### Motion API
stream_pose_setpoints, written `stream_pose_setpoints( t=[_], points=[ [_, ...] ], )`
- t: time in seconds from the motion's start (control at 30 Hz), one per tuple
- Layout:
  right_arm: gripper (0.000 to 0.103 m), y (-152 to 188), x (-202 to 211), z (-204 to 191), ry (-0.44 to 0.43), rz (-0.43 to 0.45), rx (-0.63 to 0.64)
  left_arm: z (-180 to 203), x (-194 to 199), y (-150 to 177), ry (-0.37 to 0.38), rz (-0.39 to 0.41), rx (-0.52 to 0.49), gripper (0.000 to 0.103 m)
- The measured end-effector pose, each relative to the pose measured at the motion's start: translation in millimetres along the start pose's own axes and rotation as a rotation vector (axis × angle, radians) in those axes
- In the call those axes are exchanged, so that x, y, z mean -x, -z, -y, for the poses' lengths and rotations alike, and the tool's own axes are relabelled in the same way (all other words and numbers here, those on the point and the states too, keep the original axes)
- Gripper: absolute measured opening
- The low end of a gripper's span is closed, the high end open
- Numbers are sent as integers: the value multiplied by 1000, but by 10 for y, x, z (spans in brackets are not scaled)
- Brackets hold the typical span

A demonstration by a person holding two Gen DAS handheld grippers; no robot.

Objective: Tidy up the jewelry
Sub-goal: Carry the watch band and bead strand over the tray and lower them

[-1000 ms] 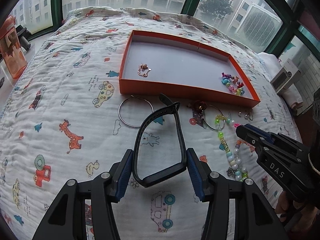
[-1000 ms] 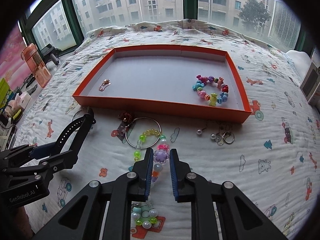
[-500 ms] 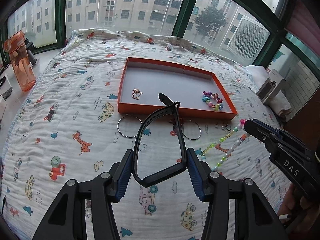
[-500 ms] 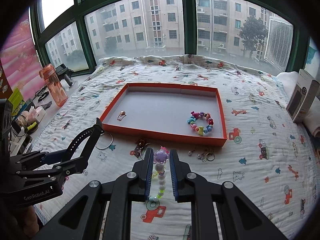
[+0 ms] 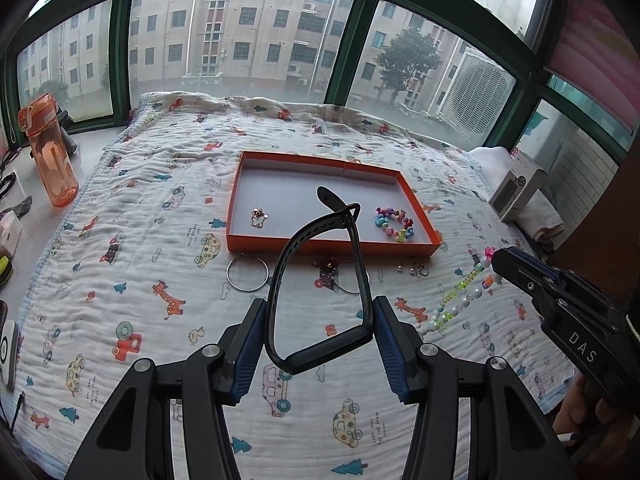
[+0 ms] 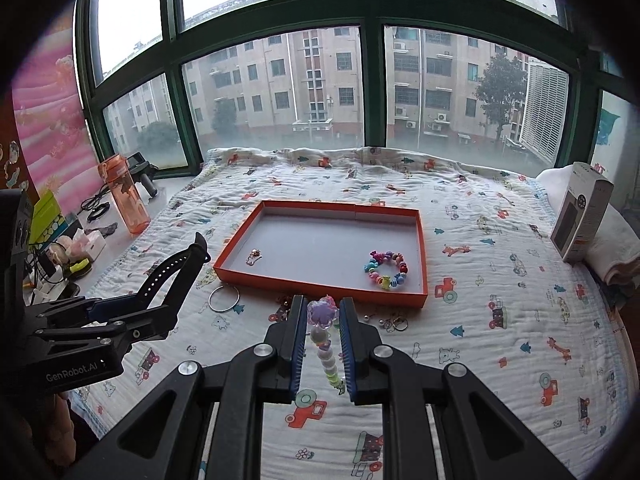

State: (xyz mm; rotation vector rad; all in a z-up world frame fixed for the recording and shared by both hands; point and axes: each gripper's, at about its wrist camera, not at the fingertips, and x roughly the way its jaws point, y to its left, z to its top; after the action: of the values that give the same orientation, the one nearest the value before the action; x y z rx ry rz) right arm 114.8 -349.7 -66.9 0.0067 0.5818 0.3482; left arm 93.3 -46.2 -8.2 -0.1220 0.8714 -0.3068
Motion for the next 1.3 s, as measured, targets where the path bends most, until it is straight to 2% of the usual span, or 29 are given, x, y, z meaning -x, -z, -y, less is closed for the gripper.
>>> stream_pose_setpoints(
  t=[0.4,0.8,1.07,1.3],
  points=[
    [19,-116,112,60,7,34,13,117,96,-155,8,34,-24,56],
    [19,-400,-22,143,-3,45,20,65,-77,-546,-5,53,-52,56],
    [19,-704,-280,167,-32,38,25,-101,-371,-1030,-37,72,-72,56],
    [19,-946,-620,127,-53,29,35,-300,-876,-1444,-33,35,-61,56]
  ],
)
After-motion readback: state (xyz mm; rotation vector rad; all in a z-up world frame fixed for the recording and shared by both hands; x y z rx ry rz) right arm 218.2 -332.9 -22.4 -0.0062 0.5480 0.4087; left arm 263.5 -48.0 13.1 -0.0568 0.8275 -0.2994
